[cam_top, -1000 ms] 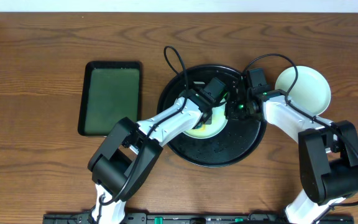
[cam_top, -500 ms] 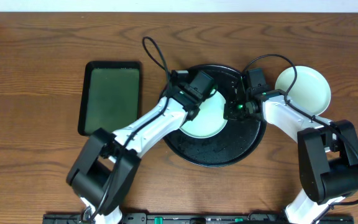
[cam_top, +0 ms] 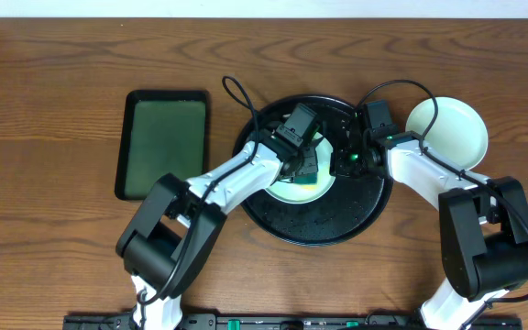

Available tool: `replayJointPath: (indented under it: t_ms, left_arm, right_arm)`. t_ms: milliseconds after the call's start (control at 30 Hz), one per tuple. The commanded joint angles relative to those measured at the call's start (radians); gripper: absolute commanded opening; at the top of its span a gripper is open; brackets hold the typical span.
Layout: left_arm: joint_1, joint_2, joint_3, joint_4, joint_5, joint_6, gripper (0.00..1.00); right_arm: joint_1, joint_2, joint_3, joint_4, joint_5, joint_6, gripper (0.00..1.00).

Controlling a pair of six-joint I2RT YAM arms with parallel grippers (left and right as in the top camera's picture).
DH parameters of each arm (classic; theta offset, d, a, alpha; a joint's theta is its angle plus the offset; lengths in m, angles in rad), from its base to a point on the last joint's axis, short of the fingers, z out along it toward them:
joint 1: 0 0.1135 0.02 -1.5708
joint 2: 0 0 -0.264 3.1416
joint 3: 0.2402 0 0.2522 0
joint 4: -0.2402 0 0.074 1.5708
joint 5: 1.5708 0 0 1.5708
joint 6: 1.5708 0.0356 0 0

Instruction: Clean dirty plates on tray and stack at the side

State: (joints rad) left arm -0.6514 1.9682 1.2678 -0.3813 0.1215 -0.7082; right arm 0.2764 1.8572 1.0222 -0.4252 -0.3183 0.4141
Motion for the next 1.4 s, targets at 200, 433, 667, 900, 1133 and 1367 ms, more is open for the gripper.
replayJointPath:
  t_ms: [200,433,667,900,1133,1367]
  left_arm:
    - [0.071,0.031,-0.007,-0.104,-0.274,0.049,0.07]
    - [0.127,-0.008,-0.007,-0.181,-0.445,0.086,0.07]
    - [0.137,-0.134,-0.007,-0.171,-0.441,0.085,0.07]
    - [0.150,-0.305,-0.007,-0.170,-0.357,0.083,0.07]
    - [0.257,-0.400,-0.007,-0.196,-0.358,0.084,0.08]
    - [0.440,-0.401,-0.007,-0.293,-0.357,0.083,0.07]
  right_arm:
    - [-0.002,0.058,-0.036,-0.040,0.108,-0.004,0.01]
    - [-0.002,0.058,-0.036,-0.040,0.108,-0.004,0.01]
    - [0.002,0.056,-0.035,-0.039,0.108,-0.031,0.01]
    - [0.006,0.004,-0.002,-0.056,0.108,-0.074,0.01]
    - [0.047,-0.135,0.145,-0.236,0.341,-0.154,0.01]
    - [0.143,-0.258,0.271,-0.308,0.668,-0.359,0.01]
